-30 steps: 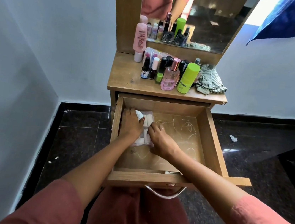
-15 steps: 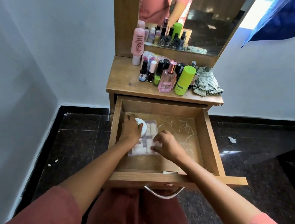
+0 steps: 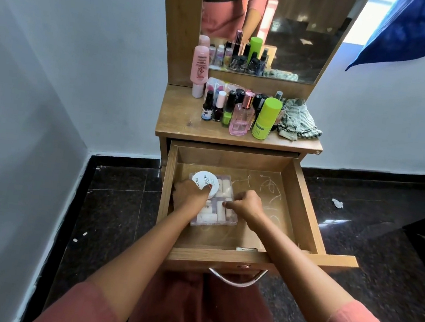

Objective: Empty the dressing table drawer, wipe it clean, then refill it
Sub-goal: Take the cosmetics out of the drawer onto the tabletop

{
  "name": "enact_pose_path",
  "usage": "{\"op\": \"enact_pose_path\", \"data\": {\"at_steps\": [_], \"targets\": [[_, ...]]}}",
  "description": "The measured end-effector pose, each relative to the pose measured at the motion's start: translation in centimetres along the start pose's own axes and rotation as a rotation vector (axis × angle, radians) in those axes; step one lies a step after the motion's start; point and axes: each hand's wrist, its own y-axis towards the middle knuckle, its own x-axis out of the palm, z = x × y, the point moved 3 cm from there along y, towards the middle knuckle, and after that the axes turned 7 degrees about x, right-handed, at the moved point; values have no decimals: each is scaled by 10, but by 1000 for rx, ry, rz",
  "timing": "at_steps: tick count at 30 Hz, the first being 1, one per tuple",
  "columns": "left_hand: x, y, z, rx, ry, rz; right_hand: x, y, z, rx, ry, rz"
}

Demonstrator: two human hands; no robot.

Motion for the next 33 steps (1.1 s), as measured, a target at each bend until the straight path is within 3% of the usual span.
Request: {"op": "enact_pose_path", "data": {"at_steps": [8, 12, 18, 22, 28, 33], "targets": [[-1, -1, -2, -1, -318, -7, -11, -3, 6, 98, 242, 122], [-9, -11, 6, -1, -486, 9, -15, -8, 7, 122, 455, 84], [-31, -35, 16, 44, -661, 6, -27, -32, -5, 17, 575, 68], [-52, -44, 17, 95, -718, 76, -33, -59, -25, -125, 518, 53], [-91, -41, 21, 199, -764, 234, -22, -83, -64, -291, 365, -103], [-119, -17, 23, 159, -794, 335, -1, -84, -98, -404, 256, -208]]}}
